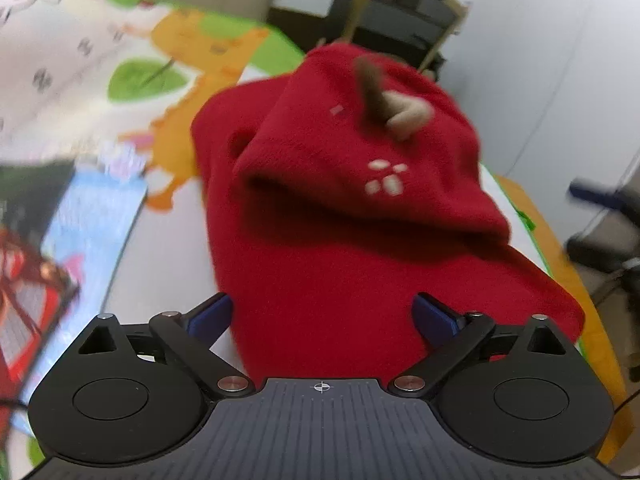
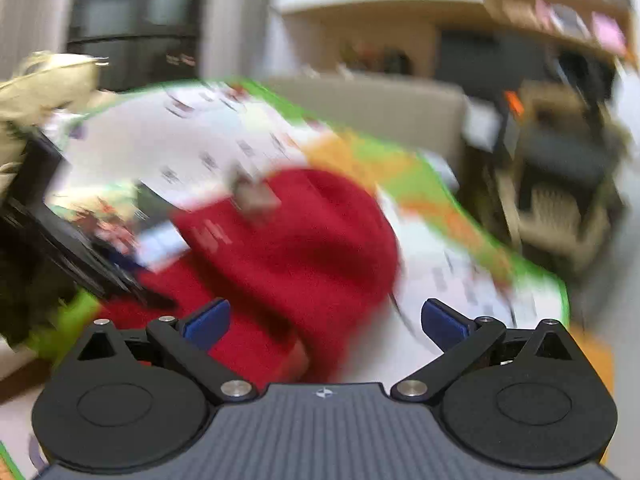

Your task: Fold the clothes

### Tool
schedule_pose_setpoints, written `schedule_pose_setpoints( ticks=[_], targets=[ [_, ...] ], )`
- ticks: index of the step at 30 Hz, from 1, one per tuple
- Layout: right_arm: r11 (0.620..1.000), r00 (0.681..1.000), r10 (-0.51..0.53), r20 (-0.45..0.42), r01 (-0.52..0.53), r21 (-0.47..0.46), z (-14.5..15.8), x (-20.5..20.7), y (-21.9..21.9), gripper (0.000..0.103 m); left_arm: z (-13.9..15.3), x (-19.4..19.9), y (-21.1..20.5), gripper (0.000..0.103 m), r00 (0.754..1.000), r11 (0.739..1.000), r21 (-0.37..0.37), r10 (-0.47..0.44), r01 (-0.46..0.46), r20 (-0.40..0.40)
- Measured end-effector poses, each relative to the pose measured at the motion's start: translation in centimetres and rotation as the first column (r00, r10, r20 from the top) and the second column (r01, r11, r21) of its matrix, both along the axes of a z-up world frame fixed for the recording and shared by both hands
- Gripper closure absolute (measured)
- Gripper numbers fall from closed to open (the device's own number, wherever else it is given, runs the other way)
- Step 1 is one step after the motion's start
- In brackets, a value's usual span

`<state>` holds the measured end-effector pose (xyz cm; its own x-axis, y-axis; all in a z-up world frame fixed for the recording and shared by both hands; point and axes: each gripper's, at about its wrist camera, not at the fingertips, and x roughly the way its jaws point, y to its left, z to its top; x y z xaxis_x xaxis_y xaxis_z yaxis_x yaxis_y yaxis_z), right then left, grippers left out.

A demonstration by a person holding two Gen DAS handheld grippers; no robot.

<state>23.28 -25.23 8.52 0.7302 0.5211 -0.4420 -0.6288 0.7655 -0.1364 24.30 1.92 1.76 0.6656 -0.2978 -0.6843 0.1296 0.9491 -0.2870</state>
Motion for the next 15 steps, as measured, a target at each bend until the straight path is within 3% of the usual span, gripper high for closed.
schedule_pose_setpoints(
  ticks=[3,5,11,13,15],
  targets=[
    [0.983,0.988,0.116,0.100,-0.100,-0.156,-0.4,0.7,4.5,0.013,-0.2,0.1,0.5,0.001,1.000,1.000,-0.023,0.020,-0.021,-0.019],
    [0.964,0.979,0.169,0.115,-0.139,-0.227,-1.1,2.0,7.2,0.016,-0.1,-0.3,0.4,0.001,1.000,1.000,-0.007,0.026,-0.026,-0.017],
    [0.966,0.980,0.197,0.028,-0.190,-0.178,-1.4,6.6,12.0,0.014,-0.4,-1.2,0.4,0.001,0.999,0.999,0.007,0.040,-0.040,-0.022],
    [0.967,0.980,0.199,0.006,-0.195,-0.167,-1.6,7.4,13.1,0.001,-0.4,-1.3,0.2,0.000,0.999,0.999,0.017,0.045,-0.045,-0.020],
    [0.950,0.979,0.206,0.010,-0.198,-0.240,-2.7,7.1,14.0,0.001,-0.5,-1.4,0.0,0.000,0.999,0.998,0.027,0.048,-0.048,-0.019]
  ],
)
